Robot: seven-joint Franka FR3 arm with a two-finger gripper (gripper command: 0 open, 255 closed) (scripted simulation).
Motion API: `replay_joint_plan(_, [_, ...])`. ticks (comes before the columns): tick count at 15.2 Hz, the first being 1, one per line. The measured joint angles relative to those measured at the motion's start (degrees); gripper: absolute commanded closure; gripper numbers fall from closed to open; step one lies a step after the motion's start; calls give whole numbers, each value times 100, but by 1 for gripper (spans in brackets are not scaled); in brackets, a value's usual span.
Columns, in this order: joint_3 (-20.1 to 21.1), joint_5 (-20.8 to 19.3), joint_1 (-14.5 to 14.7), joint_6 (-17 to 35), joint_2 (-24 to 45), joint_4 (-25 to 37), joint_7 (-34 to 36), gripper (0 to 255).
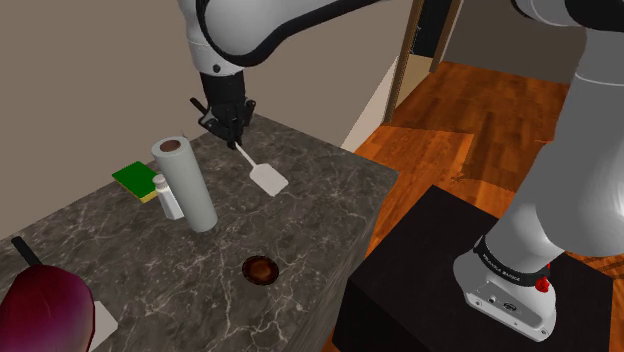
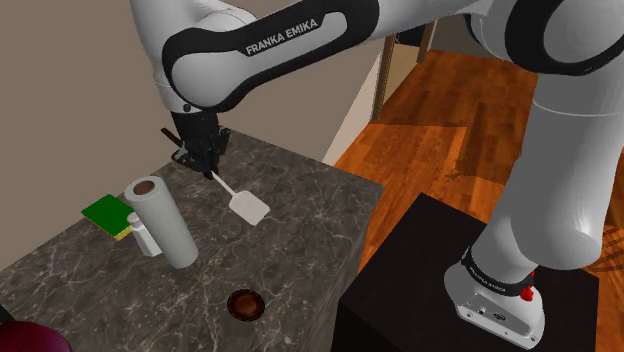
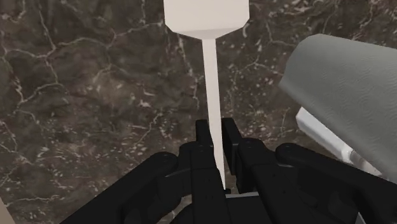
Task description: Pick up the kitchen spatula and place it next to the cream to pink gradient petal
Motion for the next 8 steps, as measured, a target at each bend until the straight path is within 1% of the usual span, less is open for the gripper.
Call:
replay_joint_plan(3, [134, 32, 181, 82, -261, -346, 329, 255])
replay_joint_plan(8, [388, 51, 535, 161, -544, -728, 958, 255])
